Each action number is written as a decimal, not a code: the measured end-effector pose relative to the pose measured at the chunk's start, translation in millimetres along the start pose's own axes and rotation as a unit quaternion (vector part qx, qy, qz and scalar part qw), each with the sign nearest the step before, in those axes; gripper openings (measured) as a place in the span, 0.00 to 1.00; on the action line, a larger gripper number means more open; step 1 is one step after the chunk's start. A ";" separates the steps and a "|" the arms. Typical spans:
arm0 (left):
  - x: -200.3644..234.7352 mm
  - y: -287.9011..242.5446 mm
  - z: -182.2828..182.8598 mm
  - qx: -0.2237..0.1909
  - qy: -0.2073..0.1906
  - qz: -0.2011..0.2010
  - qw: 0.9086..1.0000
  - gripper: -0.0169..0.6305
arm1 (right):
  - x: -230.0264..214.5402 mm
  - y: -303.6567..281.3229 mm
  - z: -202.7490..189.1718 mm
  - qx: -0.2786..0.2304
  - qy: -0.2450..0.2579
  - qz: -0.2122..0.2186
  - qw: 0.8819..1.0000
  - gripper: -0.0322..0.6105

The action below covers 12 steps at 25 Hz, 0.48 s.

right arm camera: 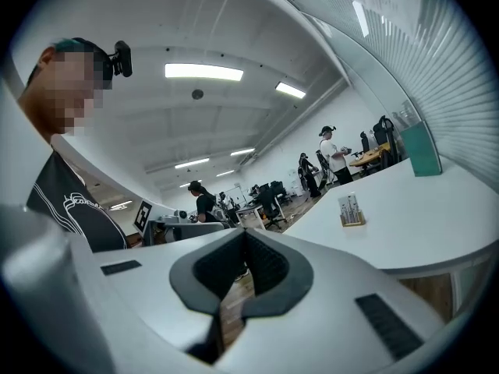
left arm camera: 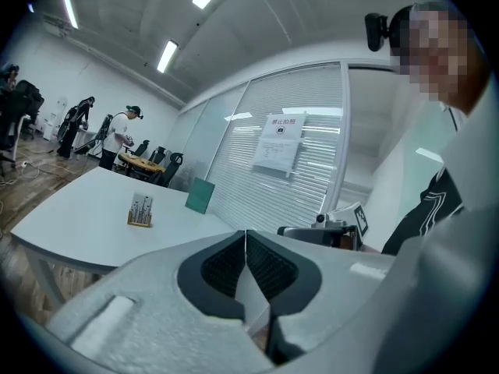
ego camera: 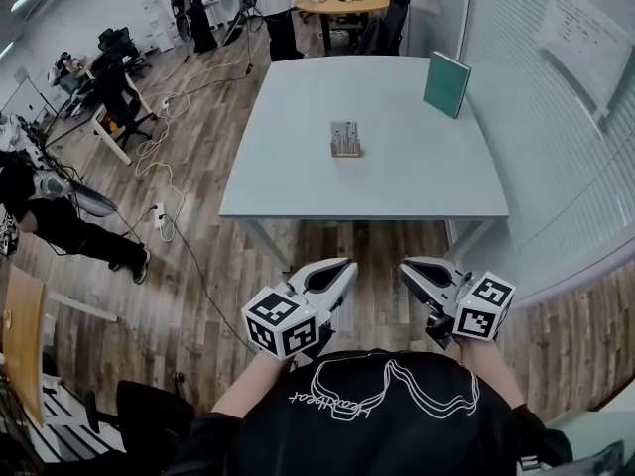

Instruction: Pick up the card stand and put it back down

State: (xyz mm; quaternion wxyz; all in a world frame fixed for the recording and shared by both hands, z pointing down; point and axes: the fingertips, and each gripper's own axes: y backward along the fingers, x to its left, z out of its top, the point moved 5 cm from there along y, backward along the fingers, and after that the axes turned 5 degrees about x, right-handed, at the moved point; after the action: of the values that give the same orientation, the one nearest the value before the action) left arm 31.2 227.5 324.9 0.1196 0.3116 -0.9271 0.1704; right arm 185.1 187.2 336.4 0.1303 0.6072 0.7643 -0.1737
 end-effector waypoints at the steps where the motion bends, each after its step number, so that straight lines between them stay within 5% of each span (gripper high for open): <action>1: 1.2 -5.2 2.2 -0.004 -0.002 0.003 1.000 0.05 | -6.2 1.1 3.2 0.000 0.004 0.001 1.000 0.06; 12: 49.0 -33.3 7.0 -0.006 0.005 0.019 1.000 0.05 | -63.0 -30.1 13.1 0.004 0.016 -0.022 1.000 0.06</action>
State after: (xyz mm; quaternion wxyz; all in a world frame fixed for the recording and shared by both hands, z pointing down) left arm 12.9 173.6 342.6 0.1232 0.2923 -0.9332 0.1687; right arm 170.1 120.0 353.6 0.1118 0.5934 0.7789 -0.1694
